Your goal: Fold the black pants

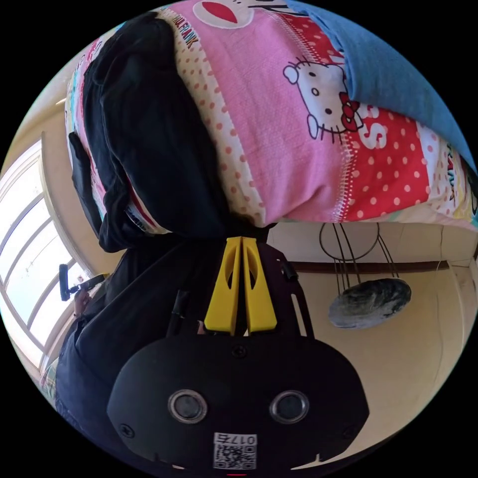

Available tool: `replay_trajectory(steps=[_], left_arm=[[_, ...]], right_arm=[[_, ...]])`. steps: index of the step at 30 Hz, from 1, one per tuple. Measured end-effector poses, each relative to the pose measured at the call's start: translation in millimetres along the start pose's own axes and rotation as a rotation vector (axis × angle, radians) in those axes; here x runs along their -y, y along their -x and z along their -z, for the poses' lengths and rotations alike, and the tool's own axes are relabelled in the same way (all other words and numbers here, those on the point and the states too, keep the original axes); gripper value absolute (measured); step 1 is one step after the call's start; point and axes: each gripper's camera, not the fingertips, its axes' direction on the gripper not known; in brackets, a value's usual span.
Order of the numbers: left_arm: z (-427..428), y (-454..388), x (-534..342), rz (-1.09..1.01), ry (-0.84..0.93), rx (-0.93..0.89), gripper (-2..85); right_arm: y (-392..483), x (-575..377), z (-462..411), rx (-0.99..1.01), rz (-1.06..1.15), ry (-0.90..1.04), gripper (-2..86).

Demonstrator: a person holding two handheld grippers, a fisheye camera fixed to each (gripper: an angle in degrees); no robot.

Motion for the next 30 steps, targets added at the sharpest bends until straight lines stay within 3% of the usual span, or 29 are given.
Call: replay_trajectory(steps=[8, 15, 19, 22, 24, 27, 30], left_arm=[[14.0, 14.8, 21.8, -0.067, 0.017, -0.212, 4.1], [0.4, 21.7, 38.6, -0.081, 0.117, -0.237, 4.8], [5.3, 31.5, 42.6, -0.153, 0.145, -0.142, 6.8], [29.1, 51.8, 44.3, -0.195, 0.065, -0.144, 10.2], [50.0, 65.7, 46.1, -0.235, -0.008, -0.169, 11.0], [82.2, 87.7, 57.6, -0.307, -0.075, -0.218, 12.3], [106.6, 105.3, 77.4, -0.377, -0.103, -0.230, 13.4]], right_arm=[[-14.7, 21.2, 8.5, -0.038, 0.055, 0.090, 0.5], [-42.7, 29.6, 8.9, -0.060, 0.076, 0.208, 0.6], [-46.4, 34.0, 16.7, -0.038, 0.119, 0.210, 0.7], [-30.8, 34.7, 29.4, 0.146, 0.291, 0.175, 1.0], [-12.7, 41.4, 33.7, 0.376, 0.418, 0.206, 1.6], [11.5, 55.1, 41.8, 0.574, 0.477, 0.136, 4.0], [30.3, 78.1, 47.2, 0.630, 0.422, 0.004, 9.6]])
